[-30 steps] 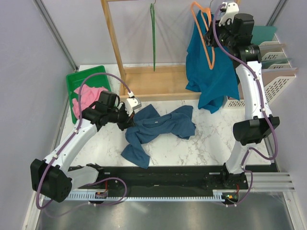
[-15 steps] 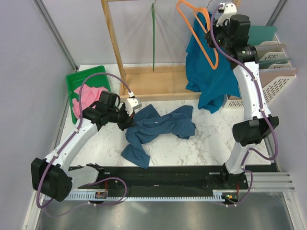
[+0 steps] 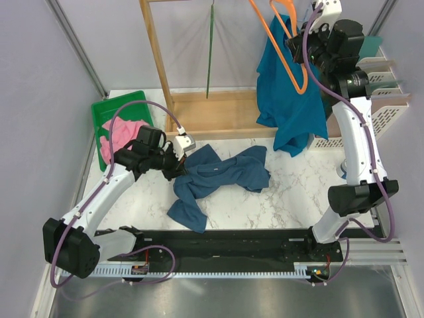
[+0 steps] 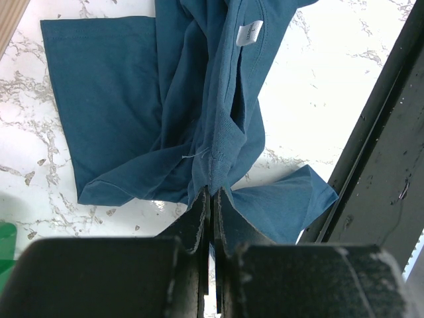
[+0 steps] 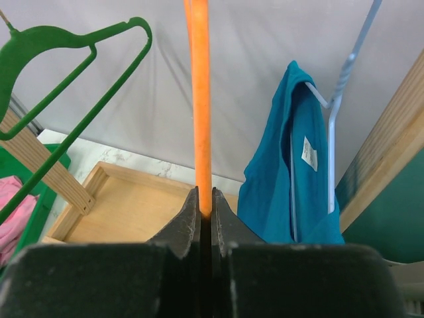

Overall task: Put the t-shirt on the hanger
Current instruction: Pick up the hanger from the clothesline.

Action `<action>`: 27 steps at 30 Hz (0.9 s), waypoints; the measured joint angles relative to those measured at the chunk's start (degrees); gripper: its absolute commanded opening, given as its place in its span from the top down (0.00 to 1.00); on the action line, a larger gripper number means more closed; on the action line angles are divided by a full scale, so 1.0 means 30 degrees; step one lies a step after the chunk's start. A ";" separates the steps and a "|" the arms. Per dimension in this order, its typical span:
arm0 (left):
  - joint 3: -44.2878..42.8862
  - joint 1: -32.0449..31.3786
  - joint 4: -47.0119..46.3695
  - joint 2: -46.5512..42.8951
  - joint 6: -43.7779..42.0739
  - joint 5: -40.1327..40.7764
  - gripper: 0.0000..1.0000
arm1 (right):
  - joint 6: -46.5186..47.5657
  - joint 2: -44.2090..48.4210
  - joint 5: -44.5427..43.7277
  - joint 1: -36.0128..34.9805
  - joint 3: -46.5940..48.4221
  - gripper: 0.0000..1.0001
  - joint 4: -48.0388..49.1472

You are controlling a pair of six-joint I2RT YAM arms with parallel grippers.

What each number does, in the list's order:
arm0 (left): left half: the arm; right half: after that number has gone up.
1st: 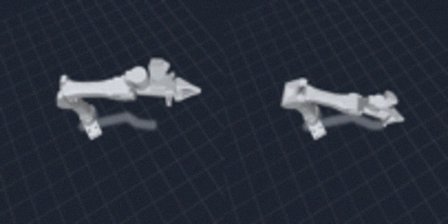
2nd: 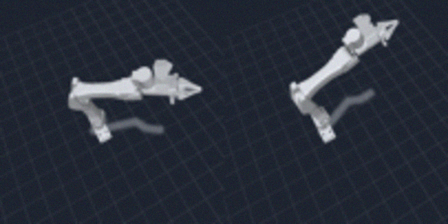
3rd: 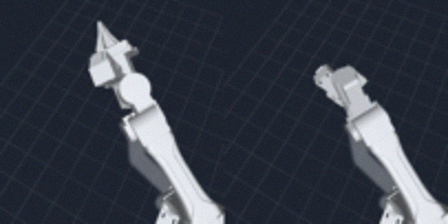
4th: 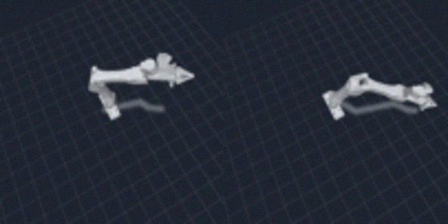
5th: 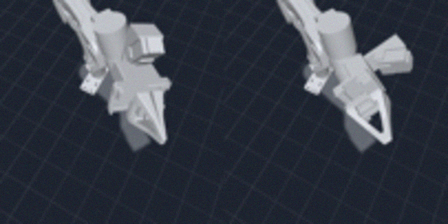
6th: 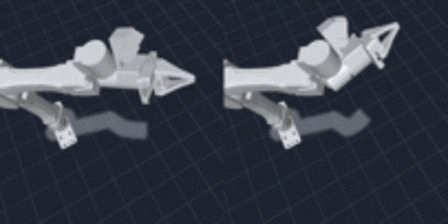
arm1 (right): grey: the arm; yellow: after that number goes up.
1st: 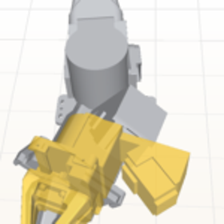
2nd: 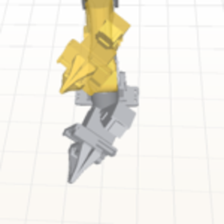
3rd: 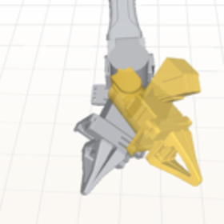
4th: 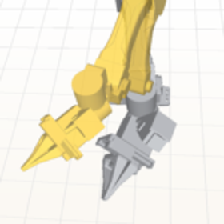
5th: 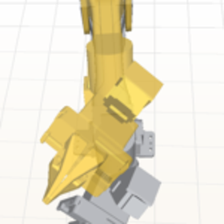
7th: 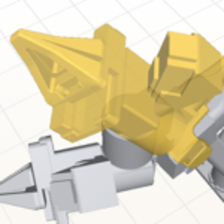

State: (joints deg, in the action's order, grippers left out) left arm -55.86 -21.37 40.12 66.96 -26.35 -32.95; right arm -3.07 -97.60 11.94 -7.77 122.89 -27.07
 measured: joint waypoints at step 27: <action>-0.0109 0.0000 0.0233 0.0007 -0.0015 0.0452 0.98 | 0.7380 1.0586 0.4080 0.0146 -1.1562 1.00 -0.7533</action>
State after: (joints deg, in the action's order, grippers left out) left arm -56.18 -21.37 40.82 66.98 -26.39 -31.59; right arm 19.07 -65.84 24.18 -7.33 88.20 -49.67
